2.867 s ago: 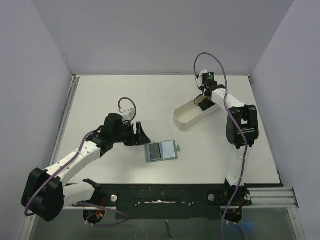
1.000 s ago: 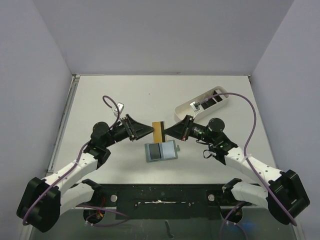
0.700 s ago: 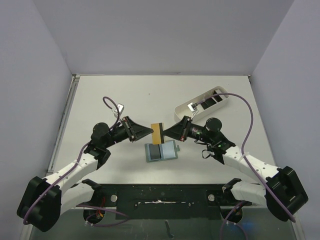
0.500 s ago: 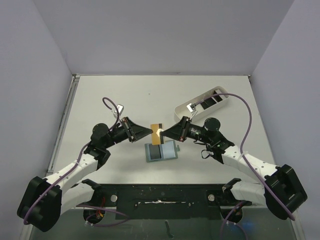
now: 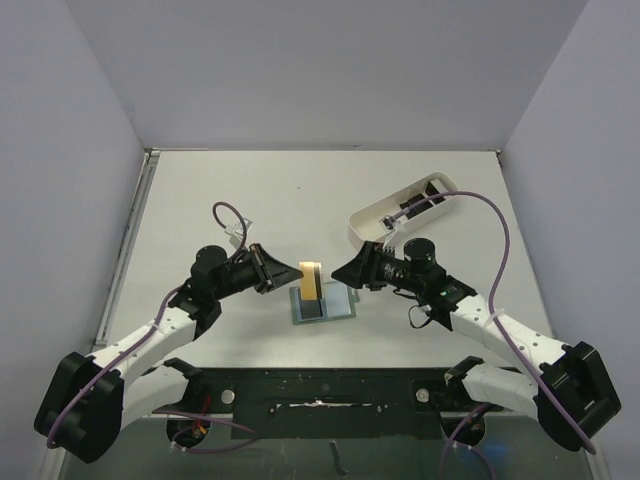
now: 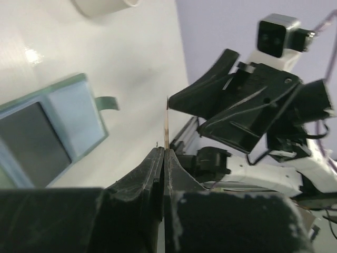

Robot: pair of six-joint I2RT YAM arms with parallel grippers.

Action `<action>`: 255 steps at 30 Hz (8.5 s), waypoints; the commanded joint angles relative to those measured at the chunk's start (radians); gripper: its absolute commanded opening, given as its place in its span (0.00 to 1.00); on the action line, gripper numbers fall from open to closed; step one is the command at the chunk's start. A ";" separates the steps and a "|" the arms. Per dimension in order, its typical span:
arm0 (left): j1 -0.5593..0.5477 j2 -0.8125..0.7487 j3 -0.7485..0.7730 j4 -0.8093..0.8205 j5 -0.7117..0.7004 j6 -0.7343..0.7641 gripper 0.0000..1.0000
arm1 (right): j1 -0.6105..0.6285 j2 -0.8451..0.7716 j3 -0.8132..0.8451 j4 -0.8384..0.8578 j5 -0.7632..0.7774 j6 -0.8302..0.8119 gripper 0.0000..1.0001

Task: Put the credit cards into the card holder
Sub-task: Insert the credit card into the card holder.

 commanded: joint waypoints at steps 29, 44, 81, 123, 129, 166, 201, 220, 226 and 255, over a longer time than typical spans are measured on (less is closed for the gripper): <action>-0.007 0.240 0.081 -0.181 -0.029 0.239 0.00 | 0.101 0.331 0.177 -0.371 0.396 -0.323 0.22; -0.012 0.357 0.114 -0.192 -0.033 0.267 0.00 | 0.163 0.342 0.148 -0.381 0.500 -0.323 0.12; -0.040 0.502 0.101 -0.090 -0.044 0.260 0.00 | 0.189 0.288 0.197 -0.483 0.530 -0.294 0.21; -0.091 0.493 0.107 -0.121 -0.169 0.277 0.00 | 0.198 0.350 0.163 -0.442 0.582 -0.264 0.17; -0.092 0.503 0.091 -0.063 -0.186 0.224 0.00 | 0.204 0.331 0.143 -0.438 0.586 -0.257 0.12; -0.162 0.592 0.087 0.082 -0.258 0.132 0.00 | 0.207 0.276 0.093 -0.377 0.560 -0.144 0.09; -0.192 0.426 0.180 -0.251 -0.352 0.243 0.36 | 0.218 0.241 0.048 -0.336 0.530 -0.099 0.04; -0.242 0.540 0.166 -0.076 -0.276 0.167 0.35 | 0.228 0.251 0.050 -0.314 0.528 -0.097 0.04; -0.251 0.580 0.178 -0.036 -0.250 0.156 0.34 | 0.230 0.272 0.056 -0.317 0.531 -0.103 0.04; -0.254 0.524 0.273 -0.345 -0.403 0.243 0.41 | 0.235 0.267 0.049 -0.320 0.538 -0.109 0.04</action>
